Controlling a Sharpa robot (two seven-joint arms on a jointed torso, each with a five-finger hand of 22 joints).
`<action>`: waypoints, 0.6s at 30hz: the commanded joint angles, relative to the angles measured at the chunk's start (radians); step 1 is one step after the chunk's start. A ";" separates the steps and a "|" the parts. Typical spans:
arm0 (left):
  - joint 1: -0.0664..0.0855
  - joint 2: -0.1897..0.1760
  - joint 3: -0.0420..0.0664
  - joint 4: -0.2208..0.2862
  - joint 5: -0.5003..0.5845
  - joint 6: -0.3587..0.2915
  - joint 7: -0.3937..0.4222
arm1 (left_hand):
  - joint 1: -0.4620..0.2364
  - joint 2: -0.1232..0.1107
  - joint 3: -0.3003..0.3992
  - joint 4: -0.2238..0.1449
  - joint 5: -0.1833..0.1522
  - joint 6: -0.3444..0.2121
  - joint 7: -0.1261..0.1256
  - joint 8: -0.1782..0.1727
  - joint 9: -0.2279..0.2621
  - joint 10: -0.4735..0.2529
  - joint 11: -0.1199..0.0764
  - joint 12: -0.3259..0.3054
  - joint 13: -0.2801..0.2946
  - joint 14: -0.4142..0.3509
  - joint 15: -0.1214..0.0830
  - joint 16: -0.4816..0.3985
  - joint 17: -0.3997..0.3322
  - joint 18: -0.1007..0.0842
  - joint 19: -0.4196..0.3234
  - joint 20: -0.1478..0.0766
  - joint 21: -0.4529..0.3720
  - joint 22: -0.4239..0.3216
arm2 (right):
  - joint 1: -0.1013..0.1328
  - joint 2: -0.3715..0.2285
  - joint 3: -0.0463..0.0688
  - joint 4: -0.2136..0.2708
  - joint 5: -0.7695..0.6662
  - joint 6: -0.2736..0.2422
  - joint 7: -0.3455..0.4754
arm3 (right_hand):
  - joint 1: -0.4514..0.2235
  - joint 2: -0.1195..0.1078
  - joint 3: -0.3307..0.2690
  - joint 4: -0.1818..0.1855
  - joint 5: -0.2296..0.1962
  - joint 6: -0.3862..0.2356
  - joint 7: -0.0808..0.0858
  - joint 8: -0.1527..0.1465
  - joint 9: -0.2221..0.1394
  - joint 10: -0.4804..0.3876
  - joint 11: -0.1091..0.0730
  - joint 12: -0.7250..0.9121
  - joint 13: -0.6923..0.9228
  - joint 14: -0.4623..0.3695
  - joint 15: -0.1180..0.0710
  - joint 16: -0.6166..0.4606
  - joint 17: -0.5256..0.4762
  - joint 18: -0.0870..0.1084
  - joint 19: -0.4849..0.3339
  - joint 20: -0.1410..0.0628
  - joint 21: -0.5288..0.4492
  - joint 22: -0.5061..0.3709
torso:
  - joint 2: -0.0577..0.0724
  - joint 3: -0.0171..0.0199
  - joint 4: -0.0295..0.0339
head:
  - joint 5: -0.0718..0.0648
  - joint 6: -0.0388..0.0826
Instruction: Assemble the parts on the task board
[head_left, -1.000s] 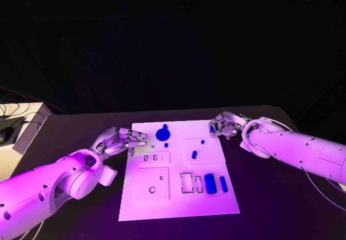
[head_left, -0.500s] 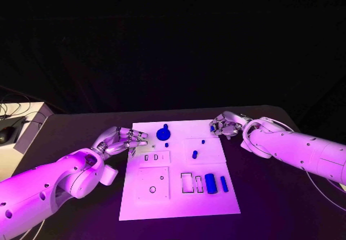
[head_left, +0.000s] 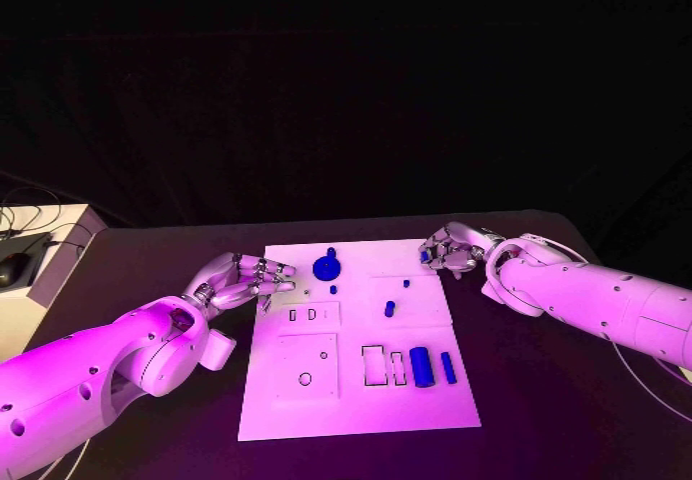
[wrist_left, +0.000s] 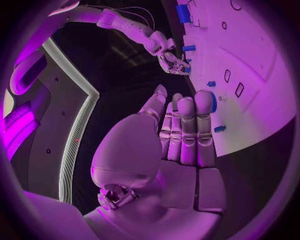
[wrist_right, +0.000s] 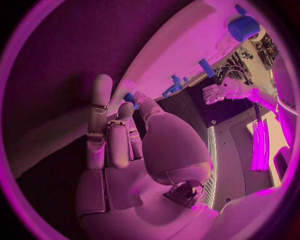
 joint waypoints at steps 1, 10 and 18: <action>-0.001 0.000 0.000 0.001 -0.003 0.015 0.006 | -0.004 0.009 0.005 0.001 -0.001 0.002 0.000 -0.005 -0.001 0.005 0.003 -0.006 -0.004 0.006 0.000 -0.006 -0.002 0.027 -0.006 -0.001 -0.007 -0.002 | 0.000 0.001 0.000 0.001 0.003 0.000 0.003 | 0.002 0.011 0.008 0.000 -0.010 0.032 0.018 0.003 0.001 0.000 -0.009 0.001 0.002 0.007 -0.002 -0.005 -0.001 0.011 0.042 -0.003 0.002 -0.002 | 0.001 0.0003 -0.0001 | 0.000 -0.001; -0.001 -0.001 0.000 0.001 -0.002 0.013 0.005 | -0.004 0.009 0.005 0.001 -0.001 0.002 0.000 -0.005 -0.001 0.006 0.003 -0.009 -0.007 0.007 0.000 -0.007 -0.002 0.028 -0.005 -0.001 -0.008 -0.002 | 0.000 0.002 0.000 0.002 0.003 -0.009 0.005 | -0.004 0.021 0.061 0.005 -0.072 0.057 0.008 0.005 0.001 0.004 -0.015 -0.002 0.007 0.007 -0.007 -0.008 -0.002 0.002 0.042 -0.010 0.002 -0.006 | 0.001 -0.0005 0.0008 | -0.001 -0.003; -0.001 -0.001 0.000 0.001 -0.002 0.012 0.005 | -0.004 0.009 0.005 0.001 -0.001 0.002 0.000 -0.005 -0.001 0.006 0.003 -0.009 -0.007 0.007 0.000 -0.007 -0.002 0.028 -0.005 -0.001 -0.008 -0.002 | 0.000 0.003 0.000 0.002 0.003 -0.020 0.005 | -0.005 0.019 0.070 0.005 -0.073 0.062 0.007 0.004 0.001 0.006 -0.016 -0.003 0.009 0.008 -0.009 -0.008 -0.001 0.001 0.042 -0.011 0.002 -0.008 | 0.001 -0.0005 0.0007 | 0.001 -0.004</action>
